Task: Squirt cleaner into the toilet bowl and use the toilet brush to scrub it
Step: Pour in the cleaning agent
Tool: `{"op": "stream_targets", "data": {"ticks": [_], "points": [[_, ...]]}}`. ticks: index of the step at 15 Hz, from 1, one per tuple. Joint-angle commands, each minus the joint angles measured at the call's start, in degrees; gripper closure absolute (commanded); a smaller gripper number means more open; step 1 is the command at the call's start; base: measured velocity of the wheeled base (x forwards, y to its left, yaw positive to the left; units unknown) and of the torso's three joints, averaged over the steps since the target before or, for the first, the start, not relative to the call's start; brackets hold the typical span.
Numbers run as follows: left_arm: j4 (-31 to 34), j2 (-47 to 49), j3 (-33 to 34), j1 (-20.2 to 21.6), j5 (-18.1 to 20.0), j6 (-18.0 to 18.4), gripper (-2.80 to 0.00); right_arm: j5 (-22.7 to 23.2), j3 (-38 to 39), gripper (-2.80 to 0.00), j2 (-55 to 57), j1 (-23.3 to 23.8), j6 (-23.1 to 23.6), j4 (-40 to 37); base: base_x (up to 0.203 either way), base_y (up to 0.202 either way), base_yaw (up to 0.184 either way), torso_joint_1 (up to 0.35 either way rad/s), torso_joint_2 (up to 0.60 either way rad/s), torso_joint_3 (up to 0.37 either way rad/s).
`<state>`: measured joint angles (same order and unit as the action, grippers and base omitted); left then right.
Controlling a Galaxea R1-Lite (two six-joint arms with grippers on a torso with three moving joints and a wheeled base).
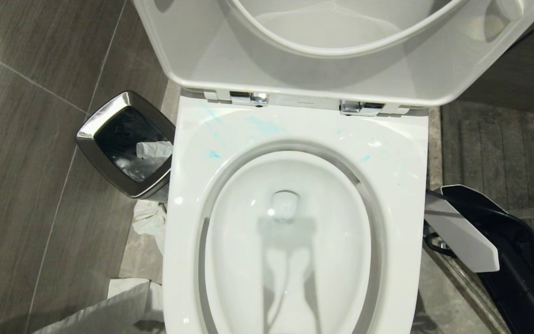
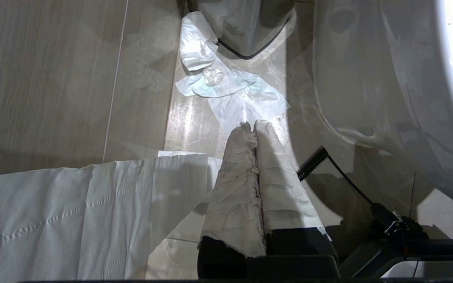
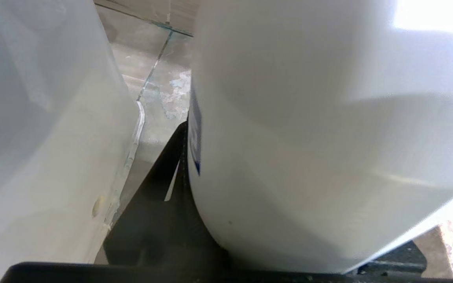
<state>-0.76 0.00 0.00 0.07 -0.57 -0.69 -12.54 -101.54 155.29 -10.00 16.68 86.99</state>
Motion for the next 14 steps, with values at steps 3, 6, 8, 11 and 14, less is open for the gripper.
{"op": "stream_targets", "data": {"ticks": [3, 6, 8, 11, 14], "points": [[0.0, 0.0, 0.4, 0.0, 0.0, 0.0, 0.00, -4.5, 1.9, 0.00, -3.5, 0.0, 0.1, 0.7, 0.000, 0.000, 0.000, 0.000, 0.00, 0.000], [0.0, 0.0, 0.4, 0.0, 0.0, -0.1, 0.00, -5.7, 8.7, 0.00, -8.2, 1.2, 0.0, 0.7, 0.000, 0.000, 0.000, 0.000, 0.00, 0.000], [0.0, 0.0, 0.4, 0.0, 0.0, 0.0, 0.00, -5.7, 16.2, 0.00, -13.2, 2.1, -0.9, 0.7, 0.000, 0.000, 0.000, 0.000, 0.00, 0.000], [0.0, 0.0, 0.4, 0.0, 0.0, -0.1, 0.00, -5.8, 28.8, 0.00, -23.7, 2.7, -2.8, 0.7, 0.000, 0.000, 0.000, 0.000, 0.00, 0.000], [0.0, 0.0, 0.4, 0.0, 0.0, 0.0, 0.00, -5.9, 38.9, 0.00, -35.1, 2.9, -3.6, 0.7, 0.000, 0.000, 0.000, 0.000, 0.00, 0.000]]}}
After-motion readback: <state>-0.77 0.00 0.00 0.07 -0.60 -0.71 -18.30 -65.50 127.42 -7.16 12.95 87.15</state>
